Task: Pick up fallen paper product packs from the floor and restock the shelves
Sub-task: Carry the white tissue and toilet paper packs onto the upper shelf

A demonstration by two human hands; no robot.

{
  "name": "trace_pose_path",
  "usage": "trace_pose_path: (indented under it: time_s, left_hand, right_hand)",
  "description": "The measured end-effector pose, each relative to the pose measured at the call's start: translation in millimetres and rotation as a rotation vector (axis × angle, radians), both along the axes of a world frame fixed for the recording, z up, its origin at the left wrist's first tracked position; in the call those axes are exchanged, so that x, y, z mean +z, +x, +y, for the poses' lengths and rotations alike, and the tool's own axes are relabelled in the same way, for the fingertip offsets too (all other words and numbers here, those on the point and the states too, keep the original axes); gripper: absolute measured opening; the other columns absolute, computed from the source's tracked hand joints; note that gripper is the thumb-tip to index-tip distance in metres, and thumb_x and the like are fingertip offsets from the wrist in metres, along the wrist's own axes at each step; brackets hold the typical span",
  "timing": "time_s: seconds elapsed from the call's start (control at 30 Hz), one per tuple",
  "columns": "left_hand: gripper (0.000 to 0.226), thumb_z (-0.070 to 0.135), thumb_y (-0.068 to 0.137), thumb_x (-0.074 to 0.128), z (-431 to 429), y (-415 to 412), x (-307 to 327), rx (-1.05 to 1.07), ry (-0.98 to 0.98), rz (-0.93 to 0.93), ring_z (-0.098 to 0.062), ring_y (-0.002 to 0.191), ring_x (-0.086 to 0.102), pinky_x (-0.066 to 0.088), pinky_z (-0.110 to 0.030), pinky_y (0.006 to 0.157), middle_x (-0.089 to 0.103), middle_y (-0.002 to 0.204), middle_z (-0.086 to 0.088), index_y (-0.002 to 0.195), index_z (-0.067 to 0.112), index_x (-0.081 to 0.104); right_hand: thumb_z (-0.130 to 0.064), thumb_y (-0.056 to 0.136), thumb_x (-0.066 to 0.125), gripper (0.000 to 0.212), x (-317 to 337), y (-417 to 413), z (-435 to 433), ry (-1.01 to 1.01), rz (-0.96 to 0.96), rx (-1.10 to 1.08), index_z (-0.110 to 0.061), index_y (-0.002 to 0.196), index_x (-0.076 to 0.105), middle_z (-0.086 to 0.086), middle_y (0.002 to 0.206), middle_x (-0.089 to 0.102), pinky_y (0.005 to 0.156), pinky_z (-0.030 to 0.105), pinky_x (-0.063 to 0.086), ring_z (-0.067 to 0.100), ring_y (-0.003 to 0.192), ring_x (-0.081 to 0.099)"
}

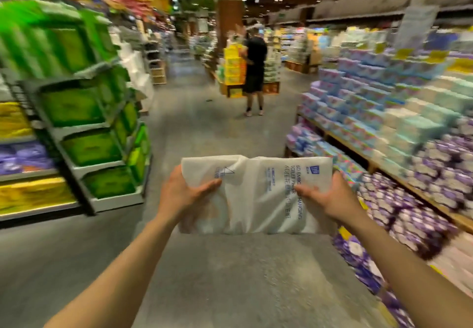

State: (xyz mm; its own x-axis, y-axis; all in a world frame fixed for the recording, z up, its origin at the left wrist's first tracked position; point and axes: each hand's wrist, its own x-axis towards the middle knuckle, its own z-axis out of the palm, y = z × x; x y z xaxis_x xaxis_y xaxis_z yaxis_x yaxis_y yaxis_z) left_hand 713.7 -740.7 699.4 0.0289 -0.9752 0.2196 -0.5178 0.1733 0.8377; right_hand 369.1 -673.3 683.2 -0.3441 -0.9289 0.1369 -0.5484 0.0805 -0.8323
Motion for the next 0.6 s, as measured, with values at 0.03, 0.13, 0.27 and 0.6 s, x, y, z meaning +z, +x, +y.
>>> trace_pose_path:
  time_s: [0.03,0.13,0.27,0.6]
  left_hand:
    - [0.057,0.061,0.06,0.089,-14,33,5,0.053,-0.013,-0.009,-0.009,0.081,0.067,0.047,-0.023,0.062,0.07,0.091,0.011,0.101,0.028,0.066]
    - [0.076,0.073,0.055,0.084,-50,127,17,0.223,-0.018,-0.036,-0.014,0.088,0.068,0.049,-0.025,0.062,0.071,0.1,0.009,0.112,0.027,0.064]
    - [0.091,0.082,0.044,0.08,-93,227,22,0.419,-0.049,-0.026,-0.019,0.092,0.069,0.059,-0.04,0.078,0.071,0.104,0.006,0.114,0.028,0.062]
    - [0.078,0.061,0.054,0.091,-209,427,42,0.855,-0.086,0.055,-0.012,0.092,0.066,0.049,-0.021,0.064,0.068,0.106,0.006,0.116,0.025,0.06]
  right_hand:
    - [-0.072,0.056,0.087,0.075,0,30,-30,-0.005,-0.012,0.046,-0.015,0.104,0.072,-0.007,0.094,0.078,0.081,0.044,0.061,0.011,0.085,0.075]
    - [-0.081,0.051,0.083,0.089,4,118,-116,-0.022,-0.023,0.176,-0.017,0.11,0.066,-0.007,0.098,0.077,0.083,0.04,0.06,0.01,0.09,0.074]
    - [-0.058,0.059,0.092,0.083,15,228,-217,-0.071,-0.059,0.364,-0.014,0.119,0.057,-0.002,0.104,0.073,0.072,0.023,0.051,0.012,0.093,0.071]
    - [-0.049,0.068,0.088,0.067,46,488,-473,-0.138,-0.058,0.891,-0.023,0.122,0.059,-0.01,0.106,0.074,0.064,0.019,0.051,0.0,0.084,0.07]
